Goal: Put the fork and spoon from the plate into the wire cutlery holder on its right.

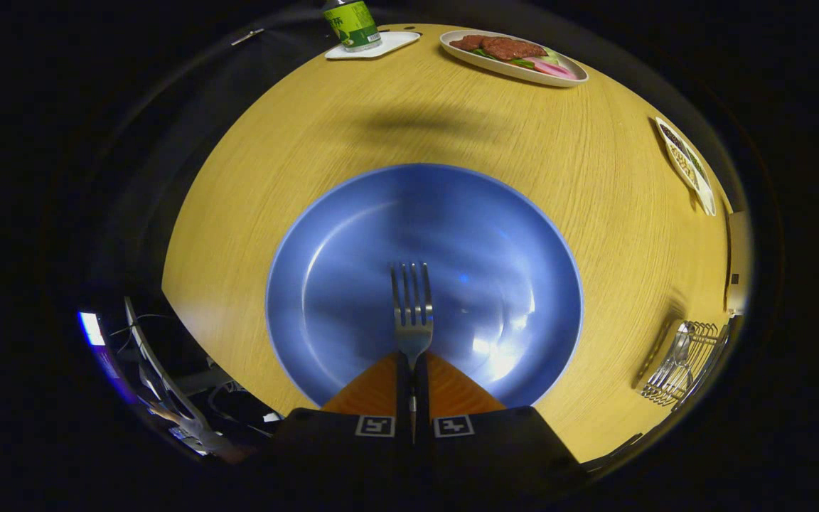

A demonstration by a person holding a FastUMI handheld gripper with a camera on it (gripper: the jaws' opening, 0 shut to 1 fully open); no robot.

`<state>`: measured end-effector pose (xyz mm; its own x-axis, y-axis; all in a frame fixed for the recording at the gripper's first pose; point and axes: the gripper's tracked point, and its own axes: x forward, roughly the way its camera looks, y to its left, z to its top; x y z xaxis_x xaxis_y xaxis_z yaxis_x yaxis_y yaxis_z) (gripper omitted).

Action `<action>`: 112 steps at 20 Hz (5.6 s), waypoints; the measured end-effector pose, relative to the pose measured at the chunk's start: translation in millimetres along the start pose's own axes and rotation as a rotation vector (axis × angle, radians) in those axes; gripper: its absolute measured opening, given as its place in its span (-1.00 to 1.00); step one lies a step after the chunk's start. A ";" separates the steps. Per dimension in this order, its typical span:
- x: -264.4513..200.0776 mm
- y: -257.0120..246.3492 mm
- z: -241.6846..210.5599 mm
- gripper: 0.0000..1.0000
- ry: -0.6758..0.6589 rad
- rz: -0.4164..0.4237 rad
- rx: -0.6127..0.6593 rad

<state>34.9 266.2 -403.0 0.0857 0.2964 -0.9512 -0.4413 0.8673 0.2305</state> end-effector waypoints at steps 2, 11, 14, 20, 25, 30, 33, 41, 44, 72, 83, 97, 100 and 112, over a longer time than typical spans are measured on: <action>-11.9 7.2 5.2 -0.90 -0.020 0.048 0.021; -106.4 -21.3 21.0 -0.90 -0.086 0.174 0.044; -147.1 -53.1 14.0 -0.90 -0.088 0.188 0.045; -200.7 -142.8 -17.6 -0.90 -0.031 0.102 0.035; -201.6 -210.2 -47.5 -0.90 0.160 0.011 0.019; -194.9 -252.5 -62.1 -0.90 0.389 -0.071 -0.063; -187.8 -257.2 -65.7 -0.90 0.502 -0.080 -0.106; -159.3 -276.1 -64.9 -0.90 0.716 -0.124 -0.145; -148.5 -280.4 -62.9 -0.89 0.748 -0.127 -0.144; -239.1 -235.6 -12.9 0.20 -0.319 -0.016 0.095; -360.3 -210.2 -37.1 0.88 -0.881 -0.236 0.057; -471.6 -191.7 -59.3 0.95 -1.266 -0.235 -0.009; -473.9 -200.0 -63.8 0.95 -1.298 -0.203 -0.009; -477.5 -223.6 -67.5 0.95 -1.358 -0.224 -0.030</action>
<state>32.4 -96.3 -14.1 0.9465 0.3223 -0.0176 -0.3200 0.9441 0.0792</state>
